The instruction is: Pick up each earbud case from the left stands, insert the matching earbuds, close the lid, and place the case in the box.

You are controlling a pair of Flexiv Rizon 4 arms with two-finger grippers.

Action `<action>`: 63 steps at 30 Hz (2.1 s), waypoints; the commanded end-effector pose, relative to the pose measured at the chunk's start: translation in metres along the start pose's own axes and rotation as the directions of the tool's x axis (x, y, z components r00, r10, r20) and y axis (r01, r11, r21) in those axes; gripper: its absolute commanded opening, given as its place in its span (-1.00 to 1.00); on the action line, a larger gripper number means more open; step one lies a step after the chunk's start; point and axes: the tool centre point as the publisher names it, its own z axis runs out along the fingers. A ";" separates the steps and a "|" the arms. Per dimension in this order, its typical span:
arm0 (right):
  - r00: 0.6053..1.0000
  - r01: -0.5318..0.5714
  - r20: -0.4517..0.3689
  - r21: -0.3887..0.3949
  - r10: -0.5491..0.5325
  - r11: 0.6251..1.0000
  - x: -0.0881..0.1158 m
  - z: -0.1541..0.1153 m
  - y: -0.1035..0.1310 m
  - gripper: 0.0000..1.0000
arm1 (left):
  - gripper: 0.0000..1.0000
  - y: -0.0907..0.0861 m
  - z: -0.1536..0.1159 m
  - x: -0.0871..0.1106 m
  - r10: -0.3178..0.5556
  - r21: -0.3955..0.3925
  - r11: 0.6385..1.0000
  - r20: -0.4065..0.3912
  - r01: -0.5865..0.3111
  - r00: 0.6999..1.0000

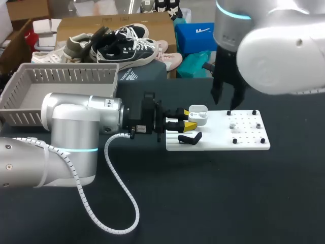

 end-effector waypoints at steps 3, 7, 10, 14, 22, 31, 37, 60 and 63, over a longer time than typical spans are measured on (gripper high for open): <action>0.998 0.046 0.049 -0.164 -0.039 0.985 -0.012 -0.002 -0.025 -0.24 | -1.00 -0.001 0.000 0.000 0.001 -0.003 1.000 0.001 -0.001 1.000; 0.995 0.090 0.057 -0.181 -0.081 0.979 -0.019 0.002 -0.032 -0.18 | -1.00 -0.001 0.000 0.000 0.001 -0.003 1.000 0.001 -0.001 1.000; 0.993 0.112 0.045 -0.193 -0.105 0.975 -0.023 0.010 -0.035 -0.10 | -1.00 -0.001 0.000 0.000 0.001 -0.003 1.000 0.001 -0.001 1.000; 0.989 0.150 0.019 -0.200 -0.149 0.968 -0.023 0.021 -0.037 -0.11 | -1.00 -0.001 0.000 0.000 0.001 -0.003 1.000 0.001 -0.001 1.000; 0.980 0.198 0.003 -0.166 -0.200 0.966 -0.025 0.050 -0.040 -0.15 | -1.00 -0.001 0.000 0.000 0.001 -0.003 1.000 0.001 -0.001 1.000; 0.970 0.245 0.024 -0.098 -0.244 0.965 -0.027 0.078 -0.038 -0.16 | -1.00 -0.001 0.000 0.000 0.001 -0.003 1.000 0.001 -0.001 1.000; 0.974 0.226 0.009 -0.086 -0.226 0.970 -0.034 0.095 -0.036 -0.18 | -1.00 -0.001 0.000 0.000 0.001 -0.003 1.000 0.001 -0.001 1.000; 0.987 0.161 -0.005 -0.090 -0.162 0.983 -0.053 0.128 -0.016 -0.17 | -1.00 -0.001 0.000 0.000 0.001 -0.003 1.000 0.001 -0.001 1.000; 0.987 0.158 -0.005 -0.089 -0.159 0.983 -0.055 0.129 -0.013 -0.17 | -1.00 -0.001 0.000 0.000 0.001 -0.003 1.000 0.001 -0.001 1.000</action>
